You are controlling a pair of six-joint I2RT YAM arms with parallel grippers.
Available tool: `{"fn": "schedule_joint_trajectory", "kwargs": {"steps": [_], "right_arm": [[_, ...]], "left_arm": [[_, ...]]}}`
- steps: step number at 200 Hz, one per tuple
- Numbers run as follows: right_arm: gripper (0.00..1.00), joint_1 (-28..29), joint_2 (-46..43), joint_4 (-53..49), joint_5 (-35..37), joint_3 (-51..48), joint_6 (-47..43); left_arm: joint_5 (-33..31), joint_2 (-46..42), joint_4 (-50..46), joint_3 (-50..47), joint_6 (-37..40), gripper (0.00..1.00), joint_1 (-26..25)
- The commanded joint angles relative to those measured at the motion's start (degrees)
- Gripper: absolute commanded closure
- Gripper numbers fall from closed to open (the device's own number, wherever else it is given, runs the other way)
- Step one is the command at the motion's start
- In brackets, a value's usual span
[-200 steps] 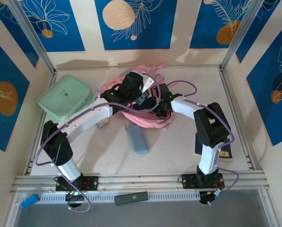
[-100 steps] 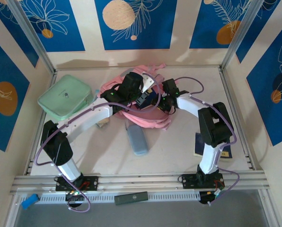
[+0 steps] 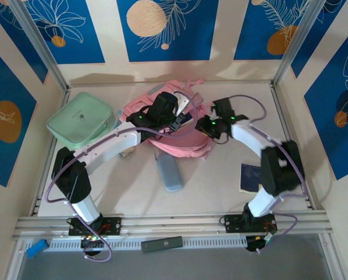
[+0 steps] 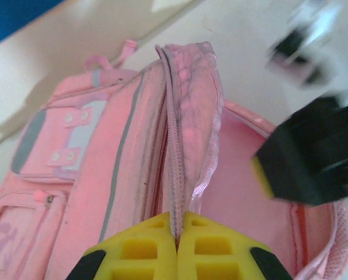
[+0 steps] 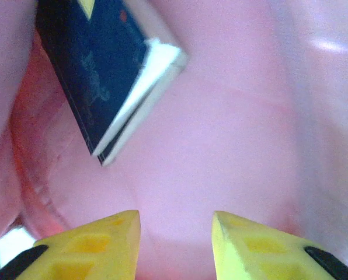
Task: Pack the student bag
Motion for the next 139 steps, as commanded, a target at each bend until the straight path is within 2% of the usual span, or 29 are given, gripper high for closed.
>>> {"fn": "schedule_joint_trajectory", "kwargs": {"steps": [1, 11, 18, 35, 53, 74, 98, 117, 139], "right_arm": [[0.58, -7.06, -11.46, -10.55, -0.69, -4.96, -0.47], [0.54, -12.01, -15.75, -14.88, -0.98, -7.14, 0.25], [0.51, -15.84, -18.54, -17.2, -1.19, -8.44, 0.35], [0.47, -26.53, -24.48, -23.53, 0.58, -10.94, 1.62], [0.42, -37.33, -29.98, -27.84, 1.65, -13.67, 2.56], [0.35, -47.94, -35.34, -33.45, 4.87, -16.4, 4.67], [0.23, -57.84, -39.29, -36.77, 5.84, -19.24, 4.48], [0.12, -61.98, -39.33, -36.37, 8.65, -20.69, 3.8], [0.01, -63.42, -37.3, -36.21, 12.84, -21.14, 6.79]], "left_arm": [[5.32, 1.08, 1.98, -2.15, -7.72, 0.82, -0.29], [8.78, 0.67, 2.63, -3.6, -10.3, 0.64, -0.62], [10.52, 0.29, 2.65, -4.38, -13.15, 0.57, -0.79], [14.88, -1.06, 4.84, -7.34, -23.29, 0.49, -1.6], [21.84, -0.63, 11.6, -11.01, -34.66, 0.42, -3.05], [25.9, 2.29, 15.75, -11.16, -39.34, 0.41, -5.86], [26.6, 4.18, 17.34, -10.72, -38.97, 0.4, -8.54], [27.65, 5.04, 17.34, -10.26, -38.96, 0.4, -9.98], [27.29, 5.17, 16.78, -10.06, -37.63, 0.39, -11.22]]}}
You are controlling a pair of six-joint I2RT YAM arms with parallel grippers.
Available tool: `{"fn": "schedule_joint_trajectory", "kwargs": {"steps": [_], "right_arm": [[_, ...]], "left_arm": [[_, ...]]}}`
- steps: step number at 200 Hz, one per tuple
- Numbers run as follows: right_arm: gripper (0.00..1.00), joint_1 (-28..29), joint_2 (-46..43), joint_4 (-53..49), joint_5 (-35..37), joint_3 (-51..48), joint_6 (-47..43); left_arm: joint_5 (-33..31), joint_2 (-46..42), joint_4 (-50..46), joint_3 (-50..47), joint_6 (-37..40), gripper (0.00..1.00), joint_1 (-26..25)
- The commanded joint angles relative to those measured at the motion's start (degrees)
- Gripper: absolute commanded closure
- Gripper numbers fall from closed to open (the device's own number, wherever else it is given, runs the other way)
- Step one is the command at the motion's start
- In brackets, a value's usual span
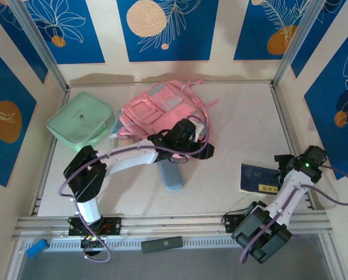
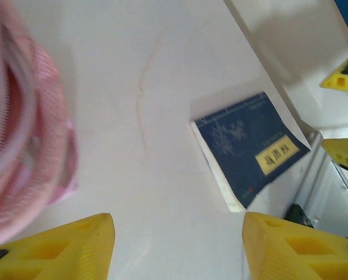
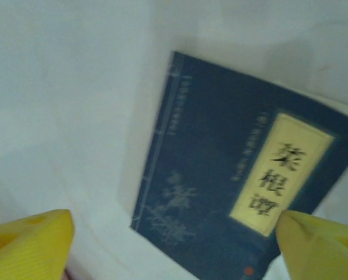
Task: Pack the student bag
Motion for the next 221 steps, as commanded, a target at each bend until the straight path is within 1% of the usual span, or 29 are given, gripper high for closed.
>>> {"fn": "schedule_joint_trajectory", "kwargs": {"steps": [1, 22, 44, 59, 85, 100, 121, 140, 151, 161, 172, 181, 193, 201, 215, 221], "right_arm": [[0.01, -1.56, 1.6, -2.36, 4.9, -0.95, 2.66], [0.01, -1.81, 3.58, -1.02, 10.08, -1.65, 5.36], [0.01, -1.95, 5.63, 0.28, 12.35, -3.14, 7.37], [0.01, -1.08, 6.59, 2.4, 12.08, -4.79, 8.67], [0.01, 5.51, 10.28, 5.83, 13.29, -6.07, 11.19], [0.01, 9.6, 13.33, 7.98, 12.72, -5.86, 12.46], [0.01, 18.36, 18.98, 11.67, 14.9, -3.38, 13.5], [0.01, 23.78, 26.19, 12.82, 15.15, 0.78, 13.91], [0.01, 27.05, 29.58, 15.33, 13.84, 3.03, 12.54], [0.01, 31.15, 32.42, 17.41, 14.29, 5.42, 10.65], [0.01, 35.16, 35.97, 16.87, 15.29, 9.81, 8.19], [0.01, 37.29, 39.16, 16.9, 14.97, 12.86, 4.99], [0.01, 38.24, 42.28, 15.64, 14.78, 16.2, 1.29], [0.01, 37.78, 43.1, 16.07, 13.16, 17.33, -1.78], [0.01, 36.36, 42.17, 14.45, 11.7, 18.33, -4.03], [0.01, 35.52, 41.09, 14.05, 10.02, 18.13, -4.82]], "left_arm": [[2.0, 0.47, 2.12, 1.15, -0.53, 0.39, -0.98], [1.6, 0.46, 0.79, 1.26, 0.92, 0.38, -1.27], [1.32, 0.22, -0.26, 1.32, 2.46, 0.35, -1.52], [0.41, 0.38, -1.09, 1.23, 3.47, 0.32, -1.65], [-0.97, 0.98, -3.23, 1.95, 5.22, 0.28, -1.68], [-2.0, 0.87, -4.52, 2.53, 6.57, 0.27, -1.62], [-3.6, 0.46, -4.98, 2.7, 8.78, 0.24, -1.63], [-5.14, 0.8, -6.97, 3.87, 10.46, 0.23, -1.63], [-6.24, 0.98, -7.87, 4.28, 11.11, 0.22, -1.62], [-6.64, 1.08, -8.01, 4.37, 11.62, 0.21, -1.62], [-7.4, 1.38, -8.15, 4.87, 12.06, 0.2, -1.62], [-7.92, 1.91, -8.67, 5.62, 12.34, 0.2, -1.55], [-8.54, 2.99, -8.94, 7.08, 13.2, 0.19, -1.45], [-8.57, 4.0, -9.14, 8.37, 13.59, 0.18, -1.29], [-8.34, 6.5, -9.24, 11.38, 13.93, 0.17, -1.18], [-8.14, 7.91, -9.12, 12.89, 14.01, 0.17, -1.18]]}}
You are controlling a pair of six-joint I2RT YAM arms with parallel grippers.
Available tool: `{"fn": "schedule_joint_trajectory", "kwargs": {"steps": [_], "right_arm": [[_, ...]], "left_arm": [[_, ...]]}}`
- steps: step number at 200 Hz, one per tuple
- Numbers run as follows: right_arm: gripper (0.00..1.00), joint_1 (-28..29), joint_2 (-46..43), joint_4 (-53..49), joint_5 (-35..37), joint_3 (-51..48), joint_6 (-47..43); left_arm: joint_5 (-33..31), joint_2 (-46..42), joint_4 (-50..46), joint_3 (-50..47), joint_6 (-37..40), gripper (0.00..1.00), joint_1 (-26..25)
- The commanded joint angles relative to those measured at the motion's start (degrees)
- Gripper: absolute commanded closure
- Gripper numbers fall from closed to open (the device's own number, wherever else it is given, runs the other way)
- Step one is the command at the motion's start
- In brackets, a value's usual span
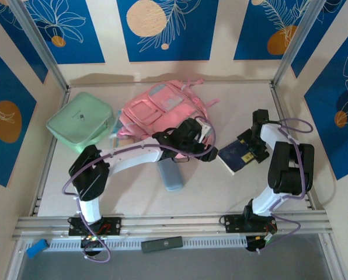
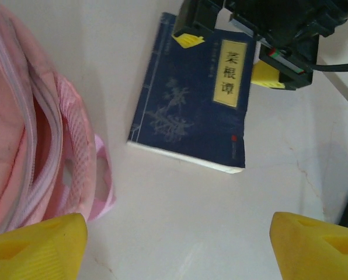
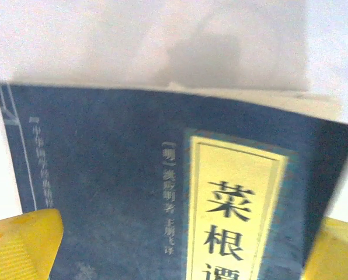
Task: Pack the student bag
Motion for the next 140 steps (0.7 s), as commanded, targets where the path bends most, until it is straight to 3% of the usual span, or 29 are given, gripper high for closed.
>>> {"fn": "schedule_joint_trajectory", "kwargs": {"steps": [1, 26, 49, 86, 116, 140], "right_arm": [[0.01, -3.21, -1.56, -3.41, -4.52, 1.9, -8.27], [0.0, -8.7, -5.82, -3.53, -17.19, -1.74, -9.22], [0.09, -12.3, -7.82, -3.32, -26.82, -5.92, -9.82], [0.19, -12.83, -9.44, -0.66, -32.32, -11.62, -8.89], [0.25, -12.4, -7.61, 1.17, -34.74, -13.1, -8.71], [0.29, -12.2, -9.24, 3.58, -38.91, -13.96, -8.88]], "left_arm": [[-0.91, 4.88, -1.53, 6.24, 2.28, 0.17, 0.13], [0.39, 12.56, -3.14, 14.96, 0.15, 0.21, 0.03], [0.24, 18.2, -3.9, 20.5, -3.96, 0.29, 0.12], [0.05, 27.46, -9.16, 29.92, -8.21, 0.37, 0.13], [2.96, 32.15, -7.99, 32.14, -11.16, 0.41, 0.13], [3.32, 34.05, -10.89, 33.48, -11.73, 0.5, 0.04]]}}
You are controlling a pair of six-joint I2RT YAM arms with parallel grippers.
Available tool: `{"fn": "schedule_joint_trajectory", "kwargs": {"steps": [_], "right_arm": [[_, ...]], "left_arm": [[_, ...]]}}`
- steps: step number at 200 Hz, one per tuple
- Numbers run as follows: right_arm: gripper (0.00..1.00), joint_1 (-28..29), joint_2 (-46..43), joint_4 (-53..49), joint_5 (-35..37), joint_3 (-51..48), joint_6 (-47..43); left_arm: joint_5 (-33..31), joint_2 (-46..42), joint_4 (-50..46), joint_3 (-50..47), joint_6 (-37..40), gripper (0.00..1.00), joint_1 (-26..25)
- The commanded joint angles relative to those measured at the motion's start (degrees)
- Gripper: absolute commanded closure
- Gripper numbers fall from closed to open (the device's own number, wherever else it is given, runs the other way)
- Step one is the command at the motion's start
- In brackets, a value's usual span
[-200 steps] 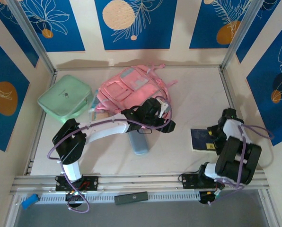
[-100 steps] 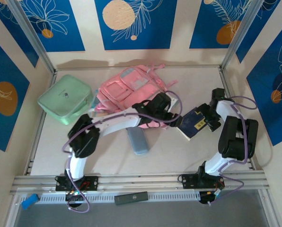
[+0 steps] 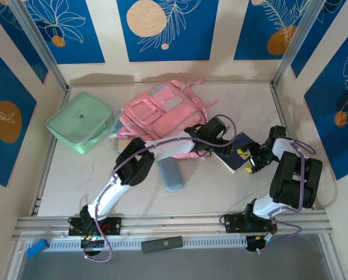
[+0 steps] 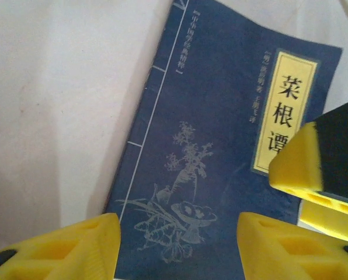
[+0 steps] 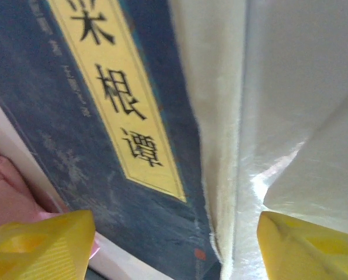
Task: Pack the student bag
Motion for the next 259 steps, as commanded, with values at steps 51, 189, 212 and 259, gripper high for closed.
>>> {"fn": "schedule_joint_trajectory", "kwargs": {"steps": [51, 189, 212, 259], "right_arm": [[0.37, 0.36, -6.06, 1.94, -9.88, 1.17, -2.33], [0.29, 4.69, 3.23, 5.5, -3.76, 2.05, -2.9], [0.33, 5.02, 1.07, 7.42, -6.11, 1.54, -3.61], [0.44, 5.38, -2.59, 7.73, -7.94, 1.18, -5.54]], "left_arm": [[3.26, 2.87, -8.14, 1.57, -1.8, 0.71, -0.5], [-0.93, 4.84, -10.84, 3.63, -2.48, 0.79, -0.4], [-2.45, 5.25, -12.41, 3.63, -2.22, 0.82, -0.31], [-2.86, 6.05, -13.63, 3.83, -2.17, 0.85, -0.31]]}}
